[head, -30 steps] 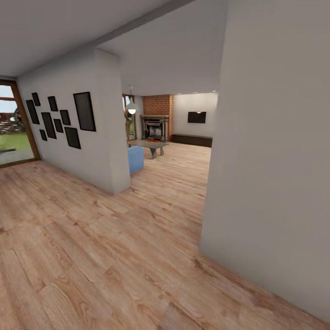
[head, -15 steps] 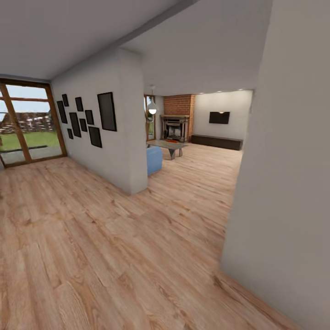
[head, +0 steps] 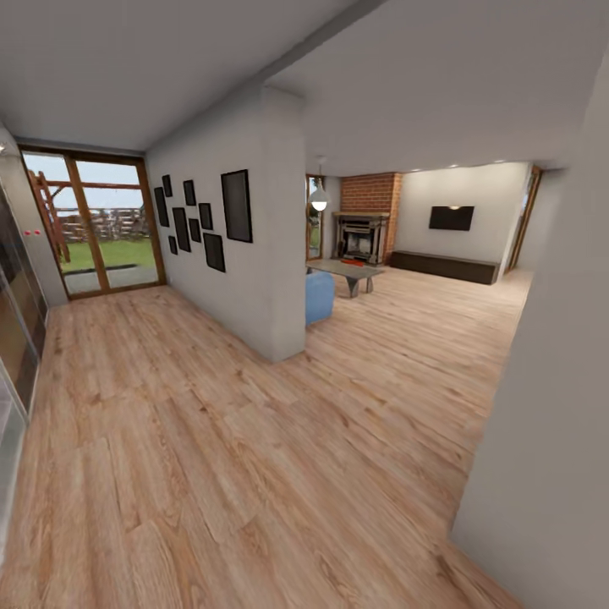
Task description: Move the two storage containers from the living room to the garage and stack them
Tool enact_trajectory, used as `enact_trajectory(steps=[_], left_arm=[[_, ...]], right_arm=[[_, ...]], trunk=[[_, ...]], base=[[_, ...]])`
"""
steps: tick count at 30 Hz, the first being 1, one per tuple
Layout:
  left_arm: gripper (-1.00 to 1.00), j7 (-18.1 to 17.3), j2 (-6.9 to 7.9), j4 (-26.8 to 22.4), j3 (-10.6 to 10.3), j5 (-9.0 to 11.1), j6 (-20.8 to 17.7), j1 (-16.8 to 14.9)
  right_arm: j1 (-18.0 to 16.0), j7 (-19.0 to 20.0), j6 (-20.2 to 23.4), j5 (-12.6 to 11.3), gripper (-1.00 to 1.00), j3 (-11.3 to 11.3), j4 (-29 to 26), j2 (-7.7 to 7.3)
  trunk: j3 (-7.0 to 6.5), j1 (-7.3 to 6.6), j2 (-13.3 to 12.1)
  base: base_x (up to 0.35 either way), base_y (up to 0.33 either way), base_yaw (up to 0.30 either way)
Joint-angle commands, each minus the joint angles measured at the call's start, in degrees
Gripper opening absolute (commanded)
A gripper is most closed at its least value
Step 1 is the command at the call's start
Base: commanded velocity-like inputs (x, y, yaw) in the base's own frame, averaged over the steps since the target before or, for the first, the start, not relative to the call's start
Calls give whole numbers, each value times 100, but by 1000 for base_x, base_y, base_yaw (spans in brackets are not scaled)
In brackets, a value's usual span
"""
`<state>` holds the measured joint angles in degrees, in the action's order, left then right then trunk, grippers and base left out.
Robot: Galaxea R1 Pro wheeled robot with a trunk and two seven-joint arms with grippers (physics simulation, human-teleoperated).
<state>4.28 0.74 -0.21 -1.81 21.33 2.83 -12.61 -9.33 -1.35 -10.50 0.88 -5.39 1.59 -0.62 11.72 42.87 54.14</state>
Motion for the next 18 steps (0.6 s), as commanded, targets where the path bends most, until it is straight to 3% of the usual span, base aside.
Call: enact_trajectory(steps=[1,5,18], left_arm=[[100,11,0,3,-21,28,17,-5],[100,11,4,3,-21,23,28,-5],[100,11,-3,3,-21,48,35,-5]], right_arm=[[-8,-14,-30,7,100,-42,17,-2],[-8,-9,-30,13,100,-50,17,-16],[-8,-5,-31,87,100,-98,17,-25]], trunk=[[8,4,5],[8,4,5],[8,4,5]], base=[[324,0,247],[324,0,116],[324,0,5]])
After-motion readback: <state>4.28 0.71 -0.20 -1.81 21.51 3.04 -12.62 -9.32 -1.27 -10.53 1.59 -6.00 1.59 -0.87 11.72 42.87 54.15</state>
